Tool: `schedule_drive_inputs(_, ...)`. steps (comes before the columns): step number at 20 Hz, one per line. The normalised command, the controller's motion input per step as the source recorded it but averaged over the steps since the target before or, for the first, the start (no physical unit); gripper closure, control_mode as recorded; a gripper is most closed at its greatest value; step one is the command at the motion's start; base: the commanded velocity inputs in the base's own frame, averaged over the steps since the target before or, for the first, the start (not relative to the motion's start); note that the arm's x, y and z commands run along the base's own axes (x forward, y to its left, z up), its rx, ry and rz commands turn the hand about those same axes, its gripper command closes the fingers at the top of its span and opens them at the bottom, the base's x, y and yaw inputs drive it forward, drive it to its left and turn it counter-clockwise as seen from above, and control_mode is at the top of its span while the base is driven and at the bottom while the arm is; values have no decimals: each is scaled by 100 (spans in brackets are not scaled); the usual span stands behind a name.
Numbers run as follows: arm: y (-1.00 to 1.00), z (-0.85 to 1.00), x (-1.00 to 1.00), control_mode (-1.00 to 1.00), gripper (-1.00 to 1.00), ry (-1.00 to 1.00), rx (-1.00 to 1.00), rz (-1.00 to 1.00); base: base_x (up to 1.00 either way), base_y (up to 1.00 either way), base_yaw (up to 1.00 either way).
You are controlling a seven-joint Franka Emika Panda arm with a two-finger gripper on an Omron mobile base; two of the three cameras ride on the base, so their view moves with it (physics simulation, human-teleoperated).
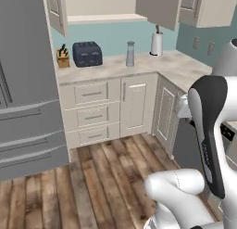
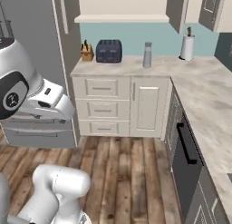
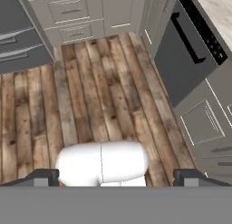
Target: There is a tray on the dining counter. Grab the cup, mug, and pitcher and place them on the tray. The pitcher may be placed next to the tray if it cannot fit the tray.
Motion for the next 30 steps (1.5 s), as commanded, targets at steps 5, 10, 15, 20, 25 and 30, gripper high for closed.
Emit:
schedule_drive_inputs(5,0,0,0,100,-100,0,0,0,100,-11,0)
schedule_drive_inputs(10,0,0,0,100,-100,0,0,0,99,-11,0)
schedule_drive_inputs(15,0,0,0,100,-100,0,0,0,96,-14,0)
schedule_drive_inputs(20,0,0,0,100,-100,0,0,0,82,-27,0)
schedule_drive_inputs(25,0,0,0,100,-100,0,0,0,57,-42,1)
schedule_drive_inputs(30,0,0,0,100,-100,0,0,0,39,-44,5)
